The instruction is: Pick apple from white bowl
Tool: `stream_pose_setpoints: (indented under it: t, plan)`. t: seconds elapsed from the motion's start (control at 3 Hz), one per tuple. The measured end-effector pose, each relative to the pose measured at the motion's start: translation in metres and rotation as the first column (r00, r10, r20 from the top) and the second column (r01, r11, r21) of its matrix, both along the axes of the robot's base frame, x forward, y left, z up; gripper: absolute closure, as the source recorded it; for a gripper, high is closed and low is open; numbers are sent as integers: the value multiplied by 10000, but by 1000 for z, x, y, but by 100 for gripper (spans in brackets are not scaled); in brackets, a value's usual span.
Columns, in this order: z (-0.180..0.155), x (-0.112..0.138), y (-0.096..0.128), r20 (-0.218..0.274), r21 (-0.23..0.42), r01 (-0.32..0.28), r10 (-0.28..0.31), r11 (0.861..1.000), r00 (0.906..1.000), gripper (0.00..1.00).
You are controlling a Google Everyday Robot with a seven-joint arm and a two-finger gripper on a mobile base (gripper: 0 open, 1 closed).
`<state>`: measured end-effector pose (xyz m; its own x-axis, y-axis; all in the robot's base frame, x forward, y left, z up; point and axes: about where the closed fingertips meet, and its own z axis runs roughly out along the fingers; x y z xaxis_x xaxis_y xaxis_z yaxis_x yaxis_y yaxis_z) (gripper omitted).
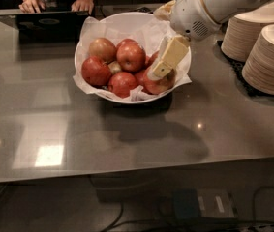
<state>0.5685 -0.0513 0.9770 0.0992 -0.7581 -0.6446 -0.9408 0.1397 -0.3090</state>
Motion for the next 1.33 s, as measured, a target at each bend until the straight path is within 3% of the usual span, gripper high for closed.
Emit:
stream_pose_setpoints:
  t: [0.67,1.33]
  plan:
    - [-8,21,19,-365,-107,155,-159,9998,9992,20]
    - [-22,39,32,-629,-395,221,-245,9990,9977,18]
